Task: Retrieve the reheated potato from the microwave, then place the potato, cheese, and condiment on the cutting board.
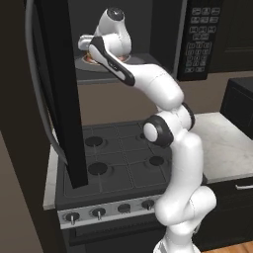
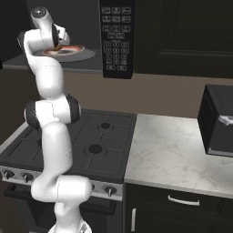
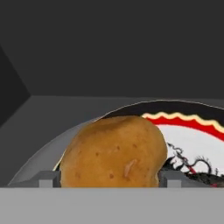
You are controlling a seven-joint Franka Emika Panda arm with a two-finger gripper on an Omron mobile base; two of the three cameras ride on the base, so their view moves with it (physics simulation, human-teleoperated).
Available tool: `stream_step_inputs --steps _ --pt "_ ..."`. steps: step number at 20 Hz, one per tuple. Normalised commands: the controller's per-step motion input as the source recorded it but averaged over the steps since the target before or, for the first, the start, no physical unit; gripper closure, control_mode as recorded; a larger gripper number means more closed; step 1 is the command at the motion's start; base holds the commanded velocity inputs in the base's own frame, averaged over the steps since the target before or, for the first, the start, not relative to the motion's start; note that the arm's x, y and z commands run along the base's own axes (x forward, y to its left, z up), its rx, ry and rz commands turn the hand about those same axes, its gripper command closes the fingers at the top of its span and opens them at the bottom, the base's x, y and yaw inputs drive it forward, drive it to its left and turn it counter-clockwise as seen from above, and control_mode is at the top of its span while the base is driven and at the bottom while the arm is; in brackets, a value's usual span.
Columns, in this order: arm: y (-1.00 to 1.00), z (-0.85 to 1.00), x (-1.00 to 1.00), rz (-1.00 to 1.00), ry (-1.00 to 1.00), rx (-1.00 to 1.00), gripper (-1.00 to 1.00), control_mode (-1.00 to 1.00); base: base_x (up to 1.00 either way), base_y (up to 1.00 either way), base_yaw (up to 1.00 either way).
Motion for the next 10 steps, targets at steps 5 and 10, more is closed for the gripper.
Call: stream_step_inputs --steps 5,10 --pt "-0.55 0.02 -0.84 -0.03 -0.02 0.07 1.00 -1.00 0.00 0.00 0.00" --pt "-0.53 0.02 -0.99 -0.04 -0.06 0.10 1.00 -1.00 0.00 0.00 0.00"
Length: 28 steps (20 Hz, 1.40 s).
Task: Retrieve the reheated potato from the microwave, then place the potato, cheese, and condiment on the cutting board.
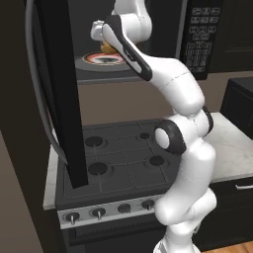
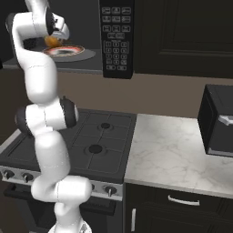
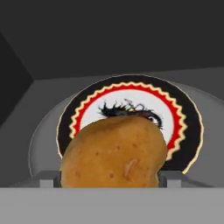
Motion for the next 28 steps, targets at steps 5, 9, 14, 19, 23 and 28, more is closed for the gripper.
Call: stream_step_inputs --steps 5,9,14,19,23,28 --pt "-0.46 -0.08 -0.97 -0.02 -0.07 0.08 1.00 -1.00 0.00 0.00 0.00" --pt "-0.34 -0.07 -0.99 0.00 -0.12 0.09 1.00 -1.00 0.00 0.00 0.00" --pt "-0.35 0.00 -1.00 0.00 -0.11 0.07 1.00 -1.00 0.00 0.00 0.00" --pt "-0.37 0.00 -1.00 -0.01 0.00 0.03 1.00 -1.00 0.00 0.00 0.00" --pt "-0.36 0.00 -1.00 -0.04 0.02 0.00 1.00 -1.00 0.00 0.00 0.00" --pt "-0.39 0.00 -0.79 -0.05 0.06 0.00 1.00 -1.00 0.00 0.00 0.00"
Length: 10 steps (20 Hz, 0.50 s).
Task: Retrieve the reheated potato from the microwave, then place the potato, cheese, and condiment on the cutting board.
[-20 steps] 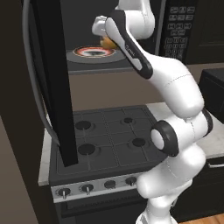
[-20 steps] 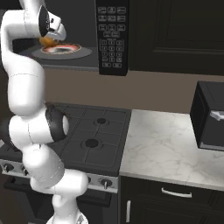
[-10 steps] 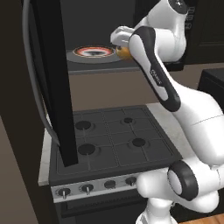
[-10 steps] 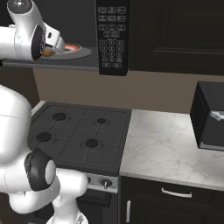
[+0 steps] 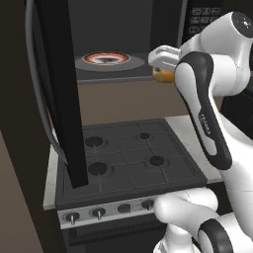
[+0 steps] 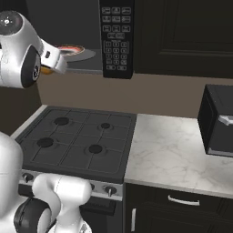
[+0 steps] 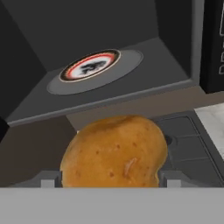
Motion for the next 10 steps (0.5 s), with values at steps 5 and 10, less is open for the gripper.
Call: stream_step_inputs --steps 5,10 --pt "-0.17 -0.14 -0.15 -0.05 0.11 0.00 1.00 -1.00 0.00 0.00 0.00" --pt "-0.20 -0.38 0.00 -0.06 0.13 0.00 1.00 -1.00 0.00 0.00 0.00"
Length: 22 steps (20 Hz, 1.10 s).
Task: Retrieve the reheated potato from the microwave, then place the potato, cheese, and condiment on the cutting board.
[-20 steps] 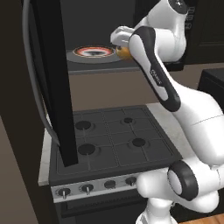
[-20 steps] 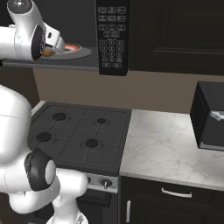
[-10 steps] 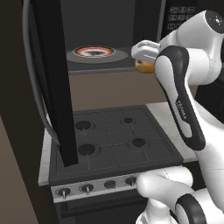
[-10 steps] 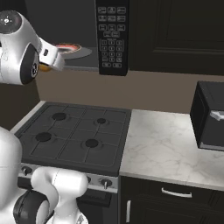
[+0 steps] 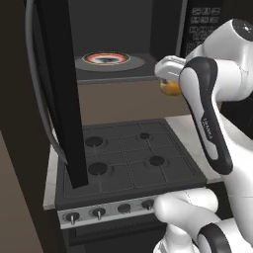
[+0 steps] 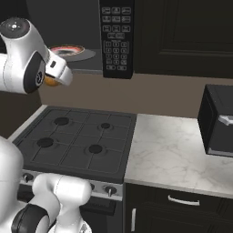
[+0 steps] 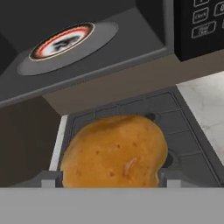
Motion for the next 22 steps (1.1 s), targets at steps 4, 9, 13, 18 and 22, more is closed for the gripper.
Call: stream_step_inputs --steps 4,9,13,18,22 --pt "-0.36 -0.39 0.00 -0.04 0.10 0.00 1.00 -1.00 0.00 0.00 0.00" --pt "-0.47 -0.47 0.00 -0.02 0.08 0.00 1.00 -1.00 0.00 0.00 0.00" --pt "-0.06 -0.08 -0.01 -0.01 0.02 0.00 1.00 1.00 -0.54 -0.19 -0.04" --pt "0.00 0.00 0.00 0.00 0.00 0.00 1.00 1.00 -0.98 -0.50 -0.07" --pt "0.00 0.00 0.00 0.00 0.00 0.00 1.00 1.00 -0.16 -1.00 -0.13"
